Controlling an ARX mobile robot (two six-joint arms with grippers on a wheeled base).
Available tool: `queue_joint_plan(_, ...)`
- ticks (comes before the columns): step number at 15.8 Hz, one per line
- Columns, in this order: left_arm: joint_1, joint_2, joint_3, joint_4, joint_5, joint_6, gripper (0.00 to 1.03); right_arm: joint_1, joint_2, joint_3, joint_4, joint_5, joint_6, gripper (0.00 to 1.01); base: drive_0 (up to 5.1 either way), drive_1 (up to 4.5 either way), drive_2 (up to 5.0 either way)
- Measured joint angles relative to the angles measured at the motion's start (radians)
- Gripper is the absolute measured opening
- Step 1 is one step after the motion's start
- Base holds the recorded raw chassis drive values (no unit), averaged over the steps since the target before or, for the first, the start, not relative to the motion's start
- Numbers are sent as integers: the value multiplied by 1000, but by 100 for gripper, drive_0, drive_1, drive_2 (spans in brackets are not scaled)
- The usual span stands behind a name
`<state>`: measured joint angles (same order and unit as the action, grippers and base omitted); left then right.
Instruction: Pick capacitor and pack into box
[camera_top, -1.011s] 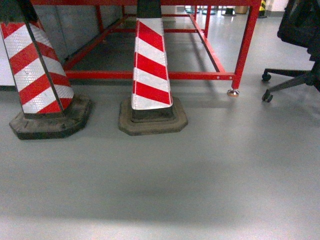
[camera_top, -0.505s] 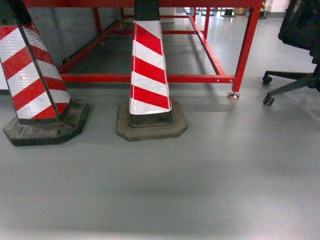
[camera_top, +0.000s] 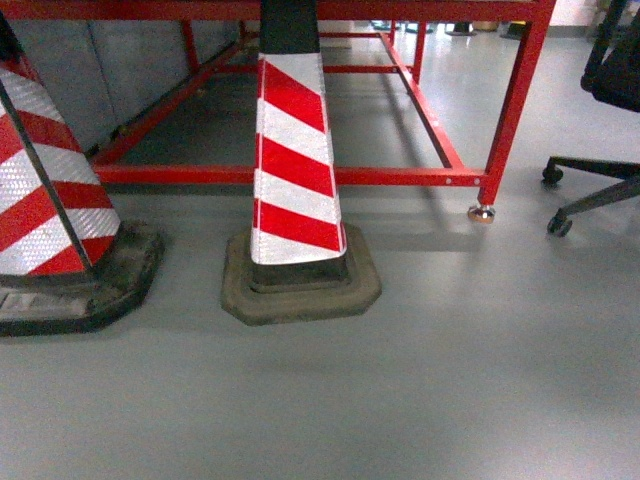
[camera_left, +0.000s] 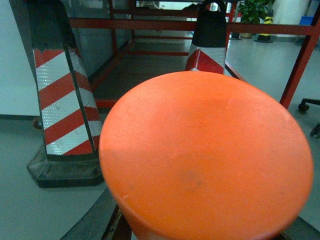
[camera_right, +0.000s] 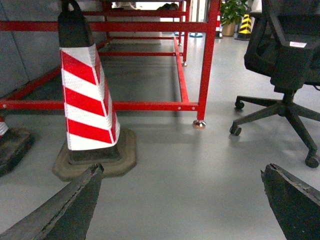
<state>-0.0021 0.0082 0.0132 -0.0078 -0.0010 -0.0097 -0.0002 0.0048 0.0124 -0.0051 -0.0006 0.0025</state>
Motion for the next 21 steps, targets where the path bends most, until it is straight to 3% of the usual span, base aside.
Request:
queue_joint_plan(12, 0, 0, 0, 0, 0, 0, 44, 0, 0, 0, 2, 0, 0, 98, 1, 426, -424)
queue_joint_plan(21, 0, 0, 0, 0, 1, 0, 44, 0, 0, 0, 0, 0, 0, 98, 0, 0, 0)
